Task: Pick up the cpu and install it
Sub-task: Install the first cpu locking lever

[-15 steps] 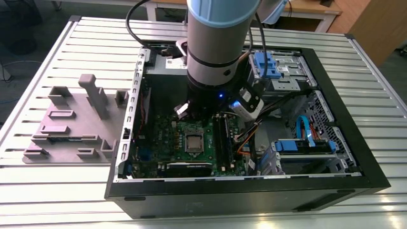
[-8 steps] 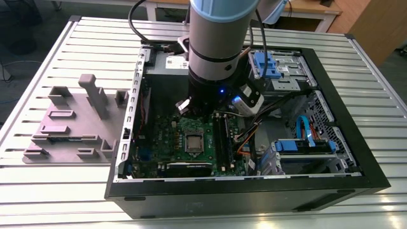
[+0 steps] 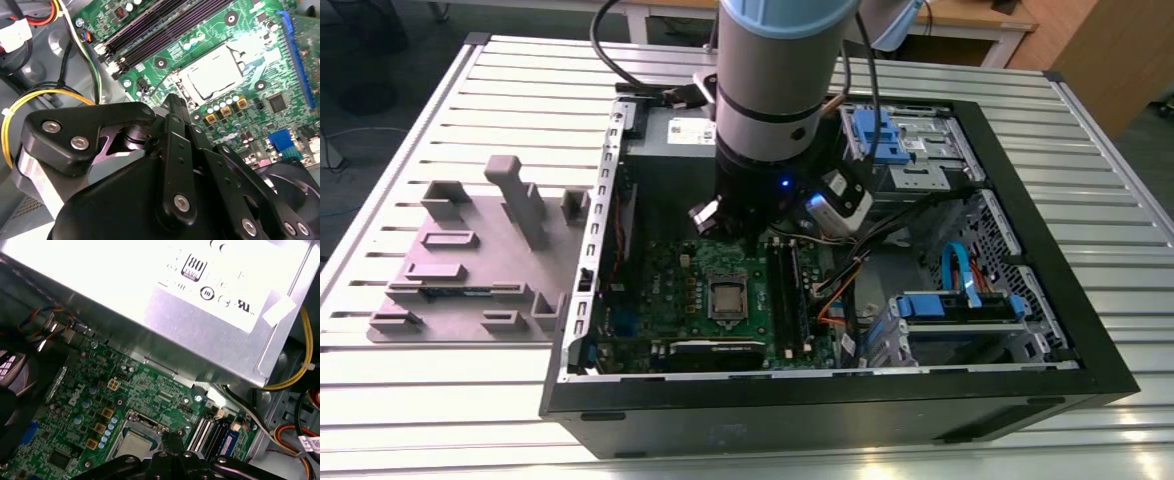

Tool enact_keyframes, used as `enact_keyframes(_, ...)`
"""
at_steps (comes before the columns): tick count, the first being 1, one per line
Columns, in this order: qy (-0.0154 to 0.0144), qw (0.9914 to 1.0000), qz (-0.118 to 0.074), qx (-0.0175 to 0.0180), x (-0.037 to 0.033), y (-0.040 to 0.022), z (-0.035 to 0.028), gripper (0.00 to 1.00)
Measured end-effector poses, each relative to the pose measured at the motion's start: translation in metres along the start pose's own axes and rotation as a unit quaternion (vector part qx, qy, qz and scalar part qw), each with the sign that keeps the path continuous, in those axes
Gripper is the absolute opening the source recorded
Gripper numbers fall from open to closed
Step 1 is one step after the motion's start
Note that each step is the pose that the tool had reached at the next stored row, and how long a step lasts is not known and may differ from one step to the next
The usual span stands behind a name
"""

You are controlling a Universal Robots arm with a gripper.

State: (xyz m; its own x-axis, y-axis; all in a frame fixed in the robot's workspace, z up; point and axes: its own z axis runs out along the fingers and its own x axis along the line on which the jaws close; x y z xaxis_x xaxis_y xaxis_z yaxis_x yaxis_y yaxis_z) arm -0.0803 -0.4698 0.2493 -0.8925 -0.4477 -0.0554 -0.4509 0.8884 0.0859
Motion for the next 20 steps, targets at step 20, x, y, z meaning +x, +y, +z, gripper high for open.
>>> enact_keyframes(20,-0.0241,0.9988,0.0,-0.0427,-0.0028,0.0051,-0.0104,0.11)
